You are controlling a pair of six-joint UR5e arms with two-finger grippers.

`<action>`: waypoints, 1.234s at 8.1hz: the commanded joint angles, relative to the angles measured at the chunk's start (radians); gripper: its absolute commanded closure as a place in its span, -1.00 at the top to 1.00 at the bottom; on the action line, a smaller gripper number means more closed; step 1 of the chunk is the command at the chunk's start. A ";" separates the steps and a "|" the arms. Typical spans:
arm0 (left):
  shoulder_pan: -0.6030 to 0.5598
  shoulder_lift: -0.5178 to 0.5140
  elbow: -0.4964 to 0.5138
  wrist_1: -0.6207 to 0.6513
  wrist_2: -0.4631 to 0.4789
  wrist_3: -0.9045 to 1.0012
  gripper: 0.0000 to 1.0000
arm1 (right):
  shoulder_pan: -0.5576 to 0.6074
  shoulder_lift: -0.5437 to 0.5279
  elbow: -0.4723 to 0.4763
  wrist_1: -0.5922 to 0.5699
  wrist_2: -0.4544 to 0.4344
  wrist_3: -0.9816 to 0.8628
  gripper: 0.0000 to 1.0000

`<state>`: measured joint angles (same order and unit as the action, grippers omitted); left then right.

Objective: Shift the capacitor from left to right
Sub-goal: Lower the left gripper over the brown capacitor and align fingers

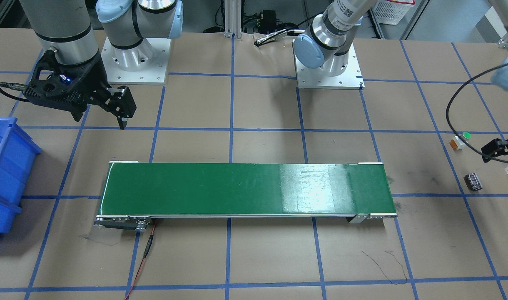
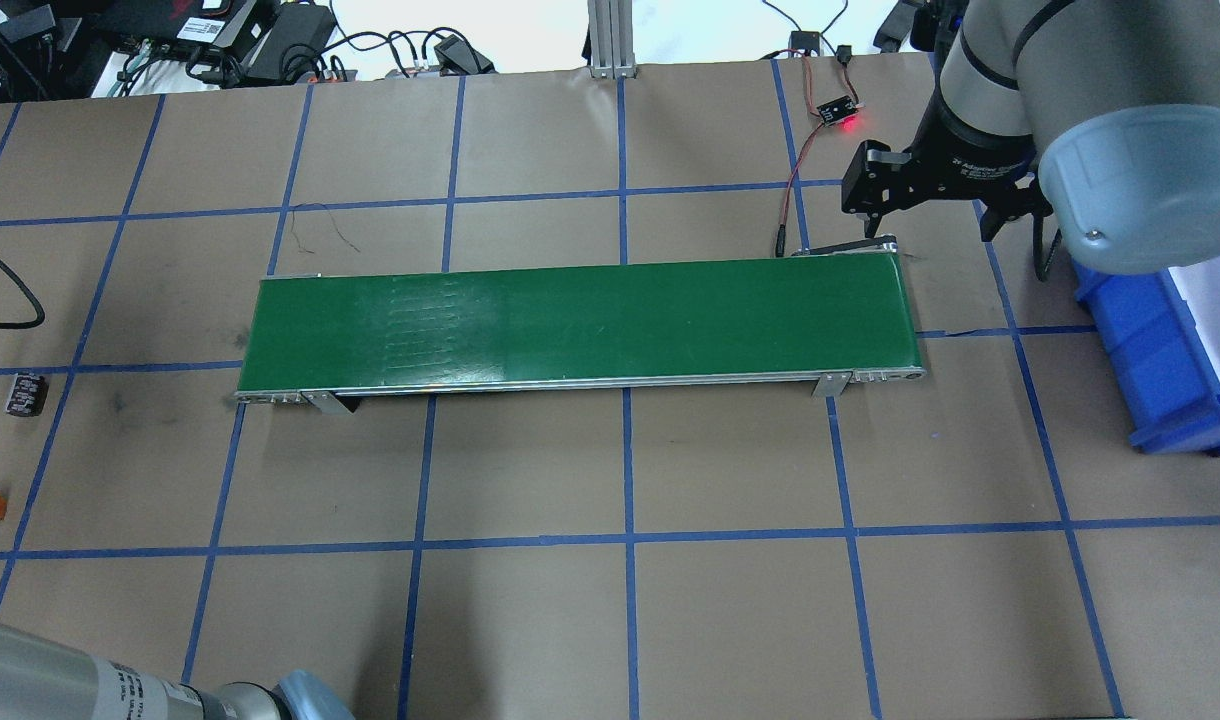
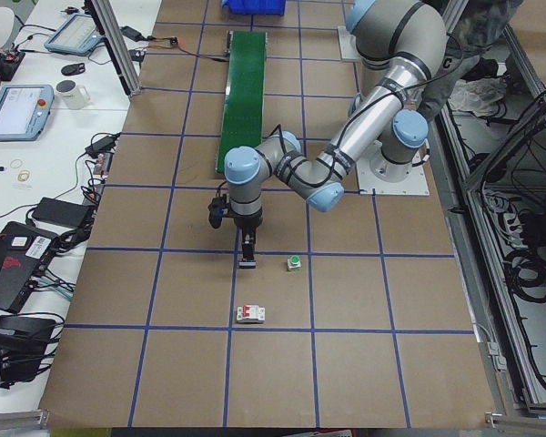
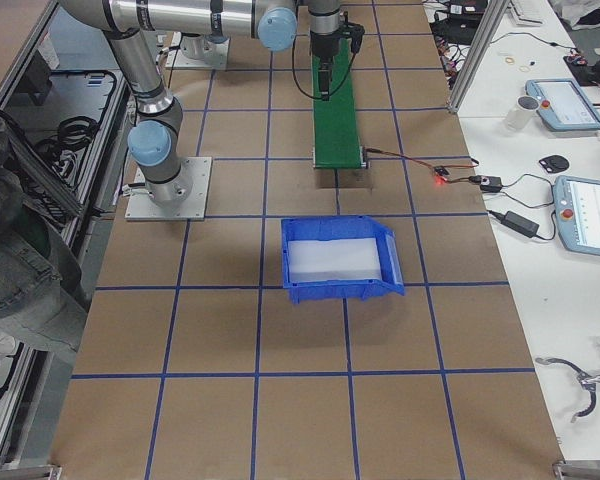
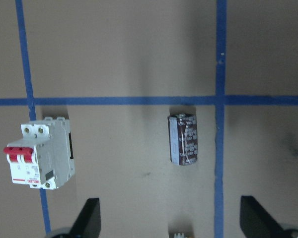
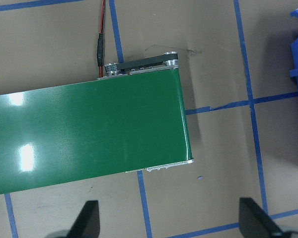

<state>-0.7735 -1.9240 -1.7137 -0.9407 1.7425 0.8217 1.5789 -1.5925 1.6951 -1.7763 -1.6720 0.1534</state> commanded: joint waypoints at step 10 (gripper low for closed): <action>0.026 -0.167 -0.040 0.229 -0.163 -0.093 0.80 | 0.001 -0.001 0.003 0.002 0.000 0.000 1.00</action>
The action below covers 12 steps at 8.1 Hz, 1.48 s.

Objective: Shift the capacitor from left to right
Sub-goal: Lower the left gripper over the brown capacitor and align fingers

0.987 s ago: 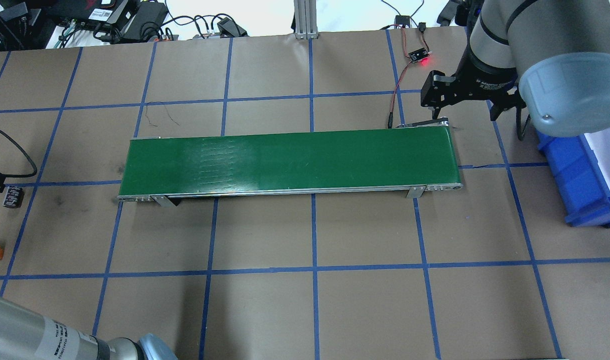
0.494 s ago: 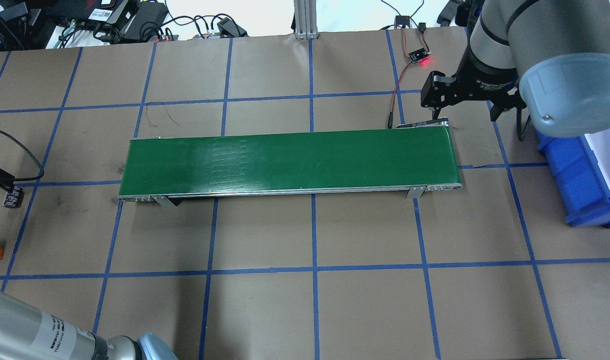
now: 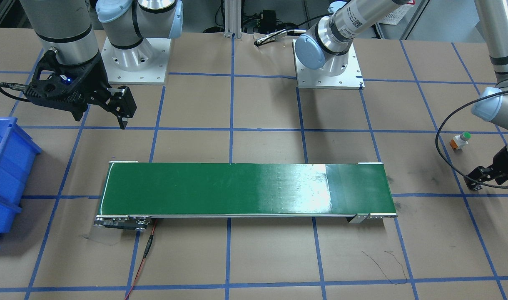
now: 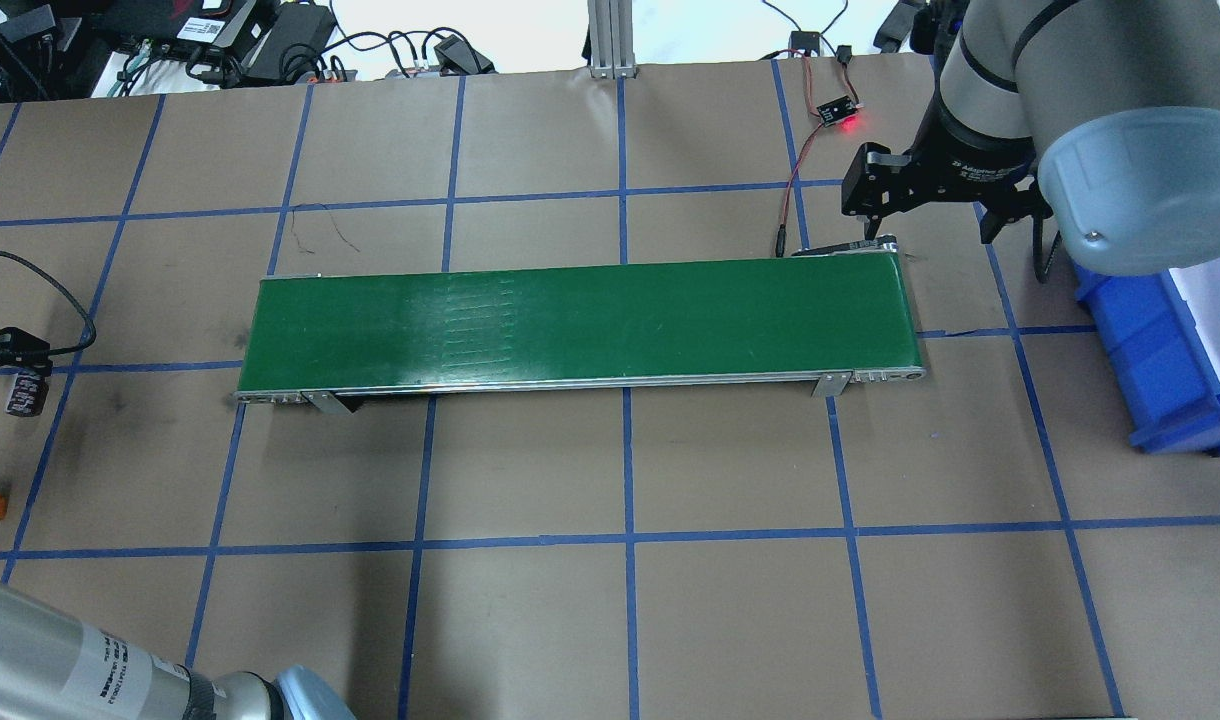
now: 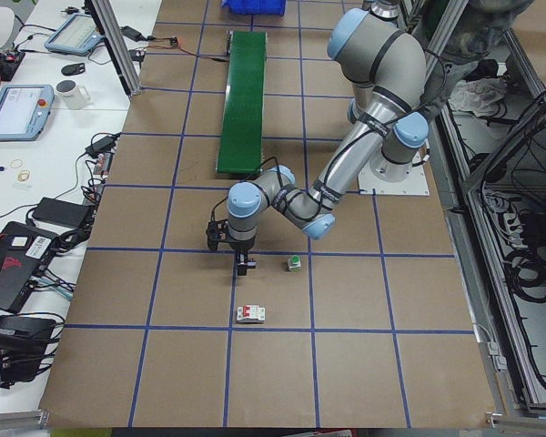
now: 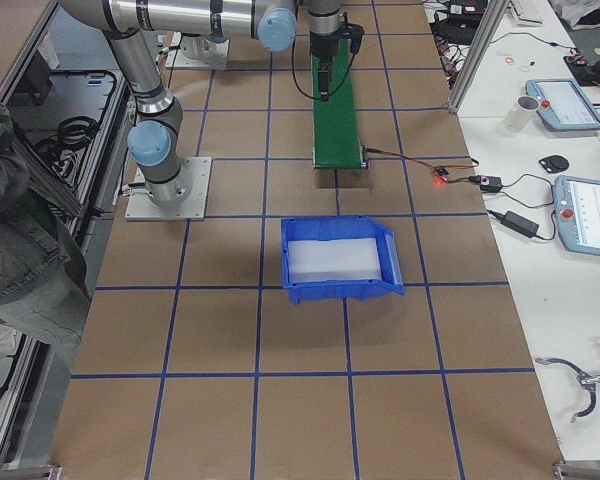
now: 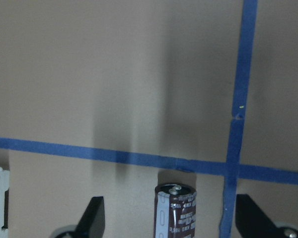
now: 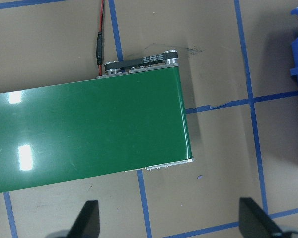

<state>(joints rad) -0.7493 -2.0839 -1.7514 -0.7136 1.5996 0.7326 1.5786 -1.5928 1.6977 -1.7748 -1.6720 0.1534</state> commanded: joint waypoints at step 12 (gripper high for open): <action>0.007 0.002 -0.059 -0.158 0.216 0.133 0.74 | 0.001 -0.001 0.000 0.000 0.000 0.000 1.00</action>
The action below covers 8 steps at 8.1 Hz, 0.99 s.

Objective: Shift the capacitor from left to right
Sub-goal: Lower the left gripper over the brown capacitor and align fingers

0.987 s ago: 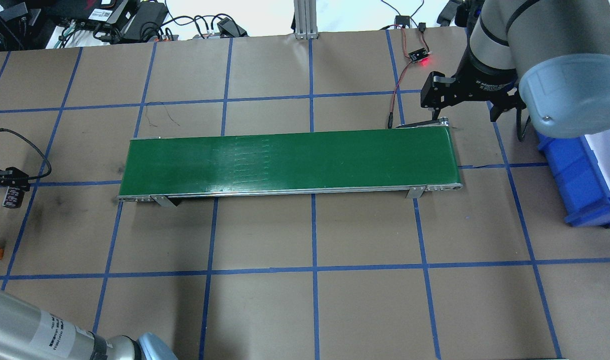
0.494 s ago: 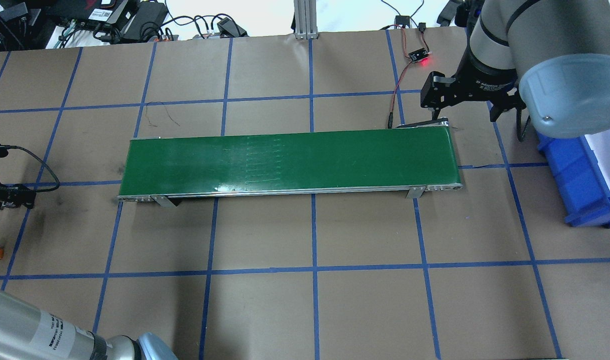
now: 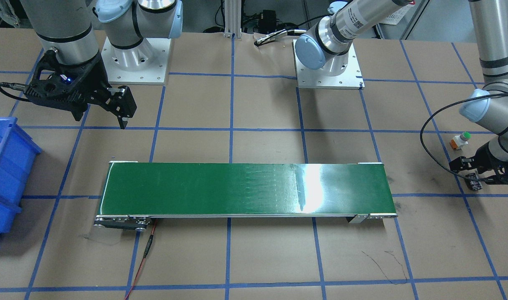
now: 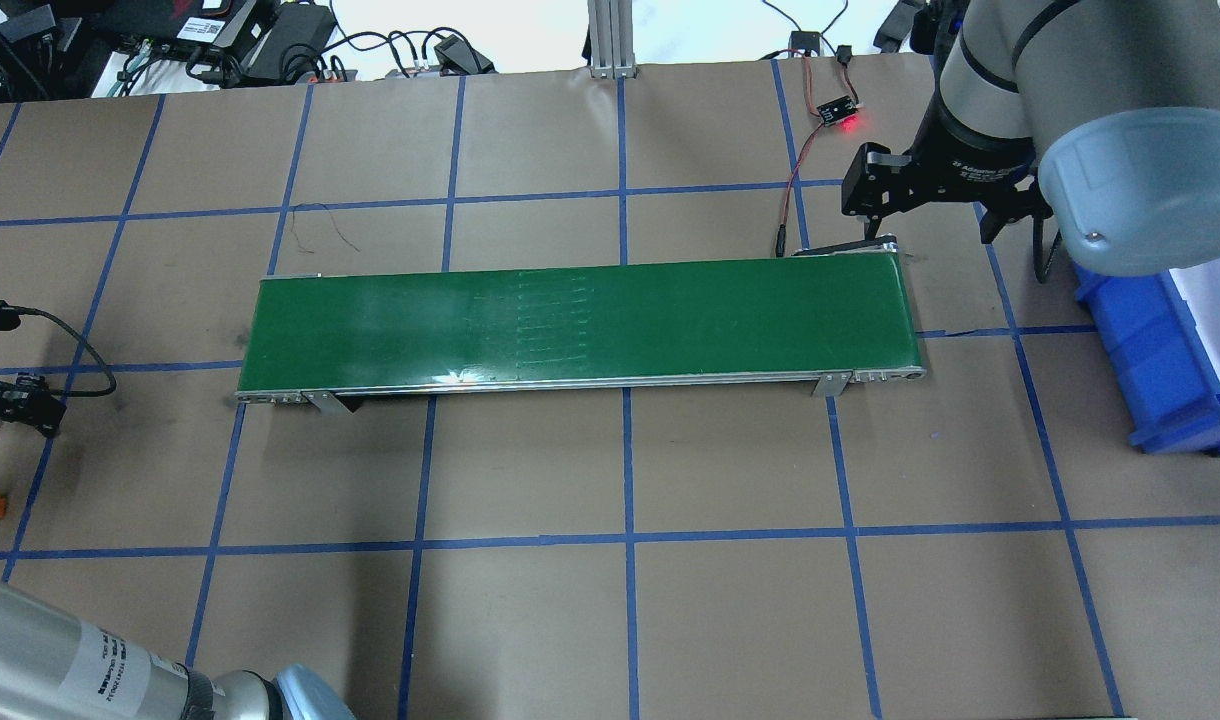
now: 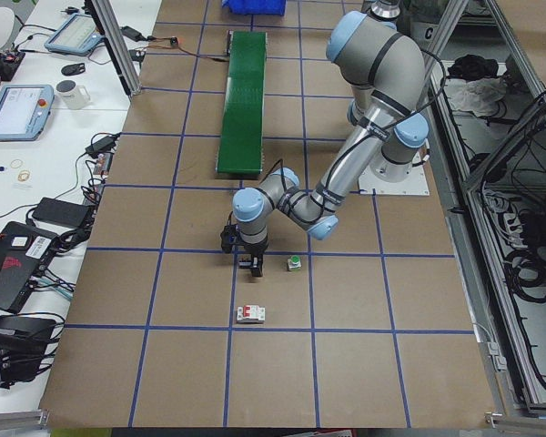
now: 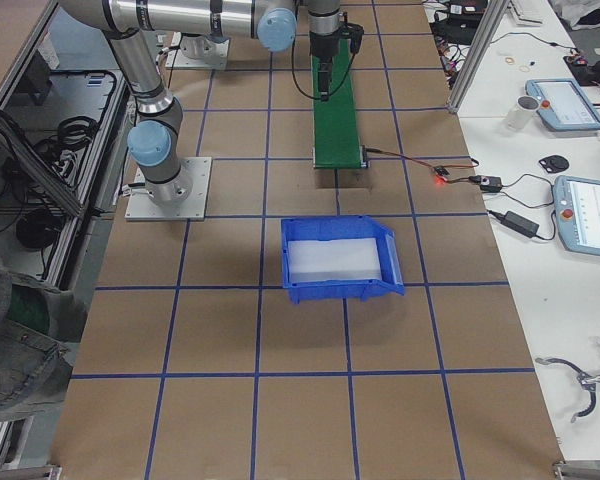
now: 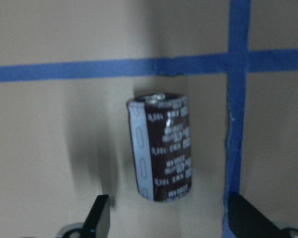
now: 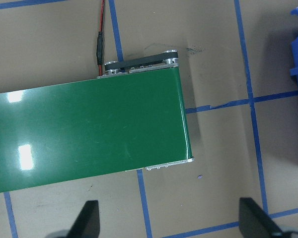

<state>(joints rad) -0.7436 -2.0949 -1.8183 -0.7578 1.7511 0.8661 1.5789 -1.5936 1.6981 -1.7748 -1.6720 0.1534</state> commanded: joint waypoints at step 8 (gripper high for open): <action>-0.007 0.062 0.089 -0.059 -0.189 -0.085 0.69 | 0.000 0.001 0.000 0.000 0.000 0.000 1.00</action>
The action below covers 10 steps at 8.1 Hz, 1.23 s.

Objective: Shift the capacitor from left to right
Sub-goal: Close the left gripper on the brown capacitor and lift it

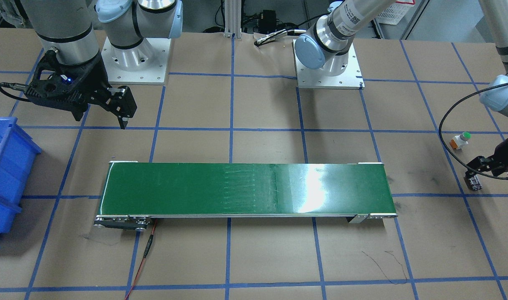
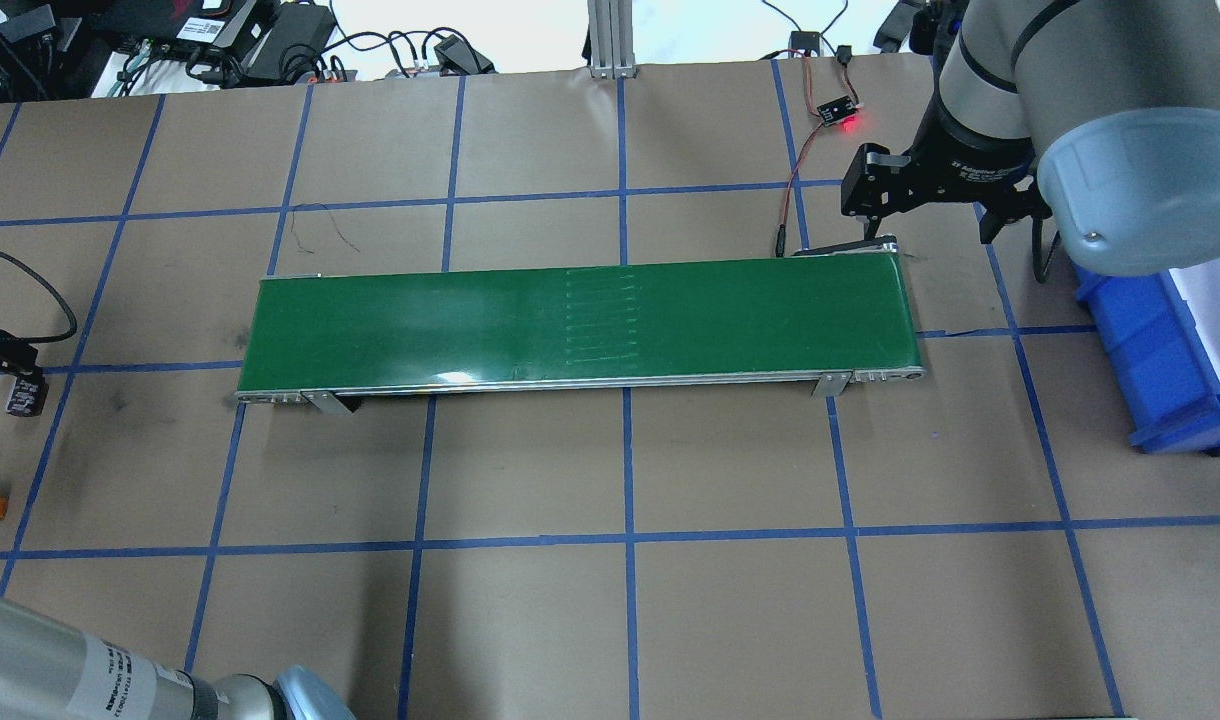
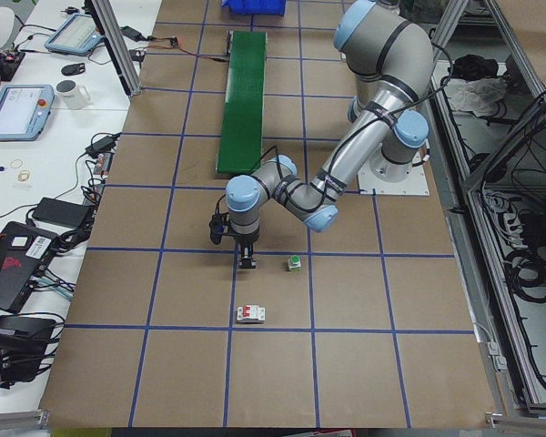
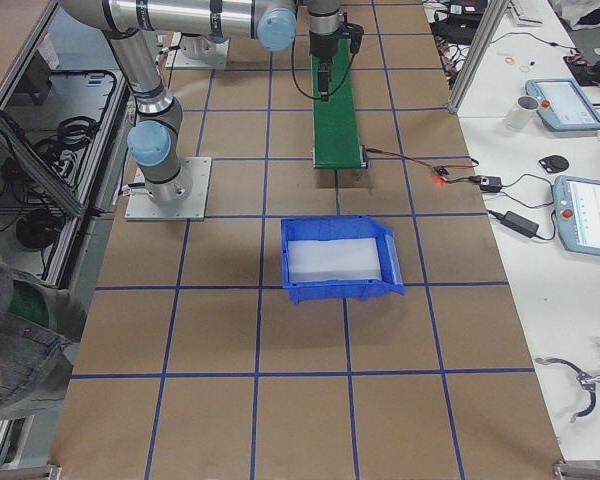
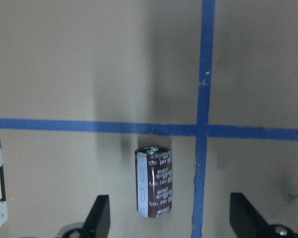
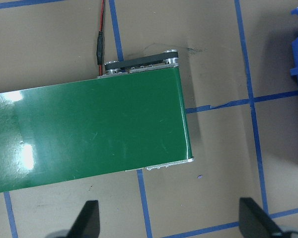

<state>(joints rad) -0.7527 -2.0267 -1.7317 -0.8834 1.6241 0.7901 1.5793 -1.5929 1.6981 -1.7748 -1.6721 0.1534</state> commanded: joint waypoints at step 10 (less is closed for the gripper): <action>0.009 -0.086 0.001 0.109 -0.084 -0.002 0.53 | -0.001 0.001 0.000 0.000 0.000 0.000 1.00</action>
<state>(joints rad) -0.7445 -2.1022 -1.7303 -0.7746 1.5355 0.7883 1.5785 -1.5931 1.6981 -1.7748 -1.6720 0.1534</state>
